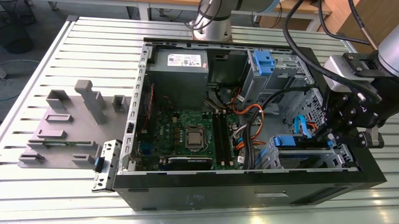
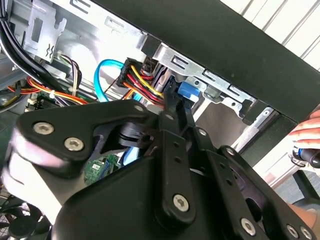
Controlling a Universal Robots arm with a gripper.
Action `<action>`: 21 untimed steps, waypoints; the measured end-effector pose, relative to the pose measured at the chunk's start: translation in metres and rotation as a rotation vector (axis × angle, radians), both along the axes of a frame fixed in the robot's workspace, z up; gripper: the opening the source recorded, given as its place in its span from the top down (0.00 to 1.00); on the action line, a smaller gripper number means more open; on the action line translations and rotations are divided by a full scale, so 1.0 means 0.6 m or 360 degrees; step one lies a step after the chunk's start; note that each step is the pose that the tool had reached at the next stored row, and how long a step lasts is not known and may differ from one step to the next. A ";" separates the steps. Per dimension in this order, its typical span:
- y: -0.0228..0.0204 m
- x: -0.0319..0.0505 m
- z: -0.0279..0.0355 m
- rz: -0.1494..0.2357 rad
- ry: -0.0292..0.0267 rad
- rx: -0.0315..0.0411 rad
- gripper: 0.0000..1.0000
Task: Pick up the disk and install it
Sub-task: 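Insert the second disk wire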
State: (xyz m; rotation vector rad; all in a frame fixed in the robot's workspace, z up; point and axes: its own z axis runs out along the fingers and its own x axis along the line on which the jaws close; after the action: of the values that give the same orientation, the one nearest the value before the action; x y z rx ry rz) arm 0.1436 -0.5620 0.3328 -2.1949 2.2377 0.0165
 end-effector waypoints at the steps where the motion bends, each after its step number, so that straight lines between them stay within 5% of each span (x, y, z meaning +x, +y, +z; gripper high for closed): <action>1: 0.0000 0.000 0.000 0.0000 0.00001 0.0000 0.83; 14: 0.0000 0.000 0.008 0.0000 0.00005 0.0002 0.83; 17: 0.0001 0.000 0.008 0.0000 0.00005 0.0029 0.83; 21: 0.0001 -0.002 0.008 0.0000 -0.00005 0.0038 0.83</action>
State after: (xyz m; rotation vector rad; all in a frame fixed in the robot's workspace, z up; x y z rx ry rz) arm 0.1426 -0.5619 0.3377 -2.1830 2.2255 0.0424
